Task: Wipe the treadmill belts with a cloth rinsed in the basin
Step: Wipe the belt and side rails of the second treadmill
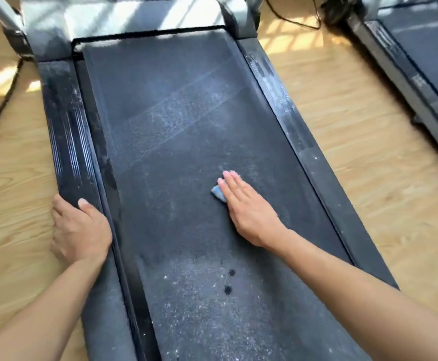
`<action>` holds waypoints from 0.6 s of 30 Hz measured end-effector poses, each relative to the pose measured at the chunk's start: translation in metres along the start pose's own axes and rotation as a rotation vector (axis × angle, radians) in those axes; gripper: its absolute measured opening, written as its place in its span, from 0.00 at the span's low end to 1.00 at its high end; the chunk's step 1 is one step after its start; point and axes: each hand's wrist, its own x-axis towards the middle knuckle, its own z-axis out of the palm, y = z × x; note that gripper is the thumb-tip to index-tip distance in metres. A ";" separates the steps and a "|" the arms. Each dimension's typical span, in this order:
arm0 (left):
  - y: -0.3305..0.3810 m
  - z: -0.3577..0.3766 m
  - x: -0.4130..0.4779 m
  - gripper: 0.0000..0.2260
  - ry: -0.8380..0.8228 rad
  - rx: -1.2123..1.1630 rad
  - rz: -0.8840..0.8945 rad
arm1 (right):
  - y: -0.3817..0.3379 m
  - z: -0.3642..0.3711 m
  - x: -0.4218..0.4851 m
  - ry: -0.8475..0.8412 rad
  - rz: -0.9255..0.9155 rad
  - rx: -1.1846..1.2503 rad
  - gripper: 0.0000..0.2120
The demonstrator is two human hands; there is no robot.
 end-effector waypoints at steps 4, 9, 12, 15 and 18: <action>0.001 0.003 0.000 0.23 0.030 0.019 0.004 | 0.103 -0.015 -0.067 -0.092 0.345 -0.049 0.30; 0.003 0.002 -0.002 0.24 0.050 0.045 0.003 | 0.093 -0.009 -0.072 -0.069 0.540 0.101 0.38; 0.005 0.000 -0.003 0.25 0.048 0.068 0.011 | 0.044 0.000 -0.049 0.029 0.703 0.257 0.46; 0.008 -0.003 -0.003 0.25 0.032 0.071 0.008 | -0.014 0.002 -0.025 0.008 0.580 0.265 0.48; 0.008 -0.005 -0.003 0.25 0.021 0.034 -0.008 | -0.096 -0.001 -0.001 -0.103 0.298 0.244 0.48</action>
